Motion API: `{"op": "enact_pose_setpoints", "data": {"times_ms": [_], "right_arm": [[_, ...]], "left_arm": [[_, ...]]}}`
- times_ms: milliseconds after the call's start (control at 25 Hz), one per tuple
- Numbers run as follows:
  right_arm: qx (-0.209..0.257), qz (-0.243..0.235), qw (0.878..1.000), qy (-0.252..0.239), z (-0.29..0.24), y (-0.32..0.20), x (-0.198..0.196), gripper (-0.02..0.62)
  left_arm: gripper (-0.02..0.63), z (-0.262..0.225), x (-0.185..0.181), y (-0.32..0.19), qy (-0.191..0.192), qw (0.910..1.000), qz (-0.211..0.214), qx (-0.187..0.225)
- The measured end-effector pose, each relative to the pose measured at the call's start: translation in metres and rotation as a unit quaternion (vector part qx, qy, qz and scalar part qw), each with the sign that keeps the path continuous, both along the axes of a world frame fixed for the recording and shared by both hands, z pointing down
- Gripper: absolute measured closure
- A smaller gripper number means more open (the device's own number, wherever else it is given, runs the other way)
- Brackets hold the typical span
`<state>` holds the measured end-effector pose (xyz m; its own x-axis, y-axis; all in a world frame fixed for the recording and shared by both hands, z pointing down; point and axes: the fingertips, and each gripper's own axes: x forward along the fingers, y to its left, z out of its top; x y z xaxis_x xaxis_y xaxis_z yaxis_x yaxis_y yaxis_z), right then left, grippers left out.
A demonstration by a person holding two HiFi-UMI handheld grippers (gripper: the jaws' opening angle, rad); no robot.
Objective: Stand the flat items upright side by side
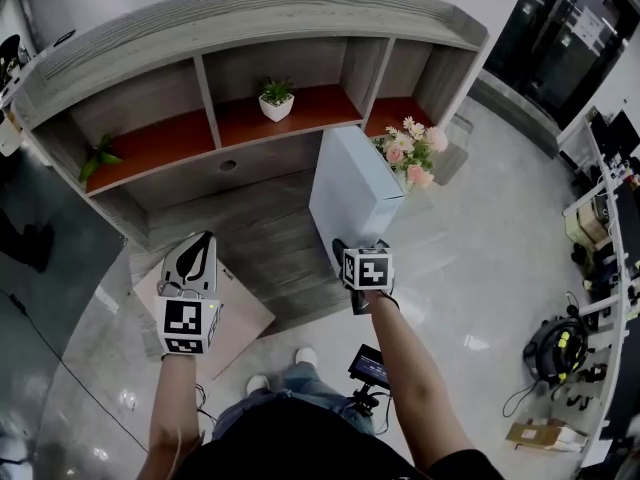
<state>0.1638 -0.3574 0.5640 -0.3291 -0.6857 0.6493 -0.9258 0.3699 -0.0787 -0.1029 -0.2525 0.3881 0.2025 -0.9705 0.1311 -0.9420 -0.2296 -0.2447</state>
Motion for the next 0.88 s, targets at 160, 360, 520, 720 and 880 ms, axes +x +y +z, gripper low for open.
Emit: {"op": "enact_pose_setpoints", "data": {"times_ms": [160,360,520,720,880], "right_arm": [[-0.013,0.001,1.0,0.001,0.011,-0.014,-0.003,0.27],[-0.023,-0.001,1.0,0.015,0.025,-0.034,-0.008,0.27],[-0.019,-0.006,1.0,0.02,0.028,-0.051,-0.01,0.27],[-0.017,-0.01,1.0,0.025,0.028,-0.071,-0.015,0.27],[-0.017,-0.013,0.999,0.033,0.028,-0.088,-0.017,0.268]], "left_arm": [[0.595,0.002,-0.002,-0.003,-0.002,1.0,-0.008,-0.004],[0.595,0.003,-0.004,-0.008,-0.011,0.9998,-0.016,-0.008],[0.595,0.002,-0.007,-0.014,-0.001,0.9996,-0.028,-0.008],[0.595,0.004,-0.007,-0.021,0.004,0.9993,-0.037,-0.01],[0.595,0.005,-0.005,-0.028,0.006,0.9991,-0.041,-0.01]]}}
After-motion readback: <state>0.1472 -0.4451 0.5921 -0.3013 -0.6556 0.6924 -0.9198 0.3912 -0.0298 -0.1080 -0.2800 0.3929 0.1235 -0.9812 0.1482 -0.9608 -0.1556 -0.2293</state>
